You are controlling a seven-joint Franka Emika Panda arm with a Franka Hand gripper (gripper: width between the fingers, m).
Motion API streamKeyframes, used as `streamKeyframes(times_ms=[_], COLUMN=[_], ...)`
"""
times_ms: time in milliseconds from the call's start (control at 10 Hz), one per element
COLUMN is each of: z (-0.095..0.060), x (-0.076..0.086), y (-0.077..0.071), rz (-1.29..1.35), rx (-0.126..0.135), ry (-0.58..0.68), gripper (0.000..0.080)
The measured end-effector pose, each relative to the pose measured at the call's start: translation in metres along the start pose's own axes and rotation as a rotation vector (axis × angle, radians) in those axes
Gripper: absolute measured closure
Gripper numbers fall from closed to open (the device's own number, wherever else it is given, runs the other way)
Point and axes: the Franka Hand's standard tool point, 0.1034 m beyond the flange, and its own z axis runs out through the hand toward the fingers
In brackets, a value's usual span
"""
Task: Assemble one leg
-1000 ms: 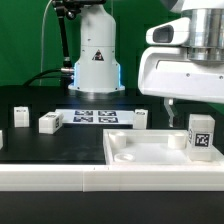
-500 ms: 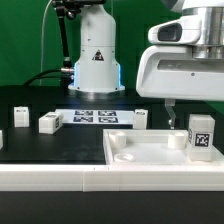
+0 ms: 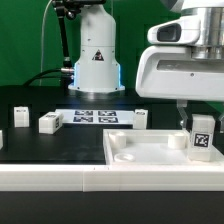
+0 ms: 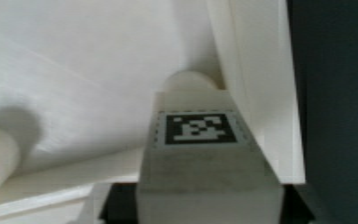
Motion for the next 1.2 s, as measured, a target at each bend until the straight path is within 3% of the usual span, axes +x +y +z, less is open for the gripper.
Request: streamKeyframes(times_ms=[200, 1200], z=[0.0, 0.0013], x=[0.0, -0.0014], y=[0.0, 0.0029], rz=[0.006, 1.034], rx=[0.0, -0.008], ry=[0.0, 0.005], gripper=[0.0509, 0.0508])
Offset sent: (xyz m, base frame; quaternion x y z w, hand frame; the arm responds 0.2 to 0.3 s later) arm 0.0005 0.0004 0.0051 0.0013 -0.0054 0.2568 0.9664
